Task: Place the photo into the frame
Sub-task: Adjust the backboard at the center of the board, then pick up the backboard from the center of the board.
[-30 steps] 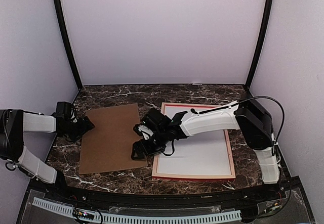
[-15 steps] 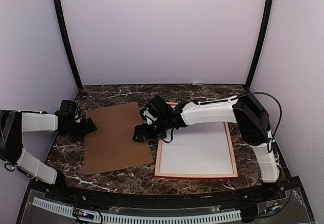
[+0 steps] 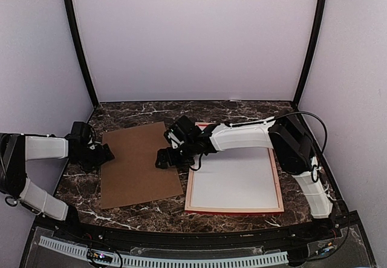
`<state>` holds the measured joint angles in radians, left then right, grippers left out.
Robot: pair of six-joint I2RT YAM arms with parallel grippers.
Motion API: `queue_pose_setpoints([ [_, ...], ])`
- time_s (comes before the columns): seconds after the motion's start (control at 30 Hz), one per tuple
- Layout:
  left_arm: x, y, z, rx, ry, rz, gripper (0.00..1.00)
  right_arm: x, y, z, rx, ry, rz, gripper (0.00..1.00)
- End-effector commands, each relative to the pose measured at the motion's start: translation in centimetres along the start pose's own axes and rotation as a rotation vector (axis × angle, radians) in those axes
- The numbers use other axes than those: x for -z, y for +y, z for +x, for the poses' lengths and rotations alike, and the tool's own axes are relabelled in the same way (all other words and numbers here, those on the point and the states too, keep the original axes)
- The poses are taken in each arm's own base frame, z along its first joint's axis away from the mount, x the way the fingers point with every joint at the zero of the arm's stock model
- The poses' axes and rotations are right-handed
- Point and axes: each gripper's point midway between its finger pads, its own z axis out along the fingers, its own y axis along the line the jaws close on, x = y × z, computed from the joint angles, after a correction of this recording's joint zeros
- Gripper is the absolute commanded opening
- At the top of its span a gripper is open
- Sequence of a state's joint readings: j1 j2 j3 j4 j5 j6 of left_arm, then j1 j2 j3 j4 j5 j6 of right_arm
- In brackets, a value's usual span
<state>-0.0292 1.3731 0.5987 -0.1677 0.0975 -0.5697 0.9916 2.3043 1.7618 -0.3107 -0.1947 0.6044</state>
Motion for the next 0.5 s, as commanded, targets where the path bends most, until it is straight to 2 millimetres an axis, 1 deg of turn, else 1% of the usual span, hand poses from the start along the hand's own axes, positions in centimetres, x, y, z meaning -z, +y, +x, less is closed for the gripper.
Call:
queue_pose_setpoints([
  [0.0, -0.2, 0.0, 2.3, -0.007, 0.075, 0.036, 0.94, -0.8, 0.2, -0.4, -0.022, -0.005, -0.036, 0.94],
  [0.17, -0.2, -0.9, 3.3, -0.009, 0.112, 0.103, 0.93, -1.1, 0.4, -0.3, -0.031, 0.000, -0.058, 0.93],
  [0.3, 0.0, -2.7, 3.4, -0.019, 0.134, 0.201, 0.91, -1.4, 0.4, 0.2, -0.046, 0.011, -0.074, 0.93],
  [0.43, 0.9, -5.2, 3.6, -0.021, 0.160, 0.342, 0.88, -1.5, 0.4, 0.6, -0.052, 0.021, -0.082, 0.93],
  [0.47, 1.1, -5.5, 3.5, -0.016, 0.160, 0.361, 0.87, -1.4, 0.4, 0.7, -0.051, 0.023, -0.081, 0.92],
])
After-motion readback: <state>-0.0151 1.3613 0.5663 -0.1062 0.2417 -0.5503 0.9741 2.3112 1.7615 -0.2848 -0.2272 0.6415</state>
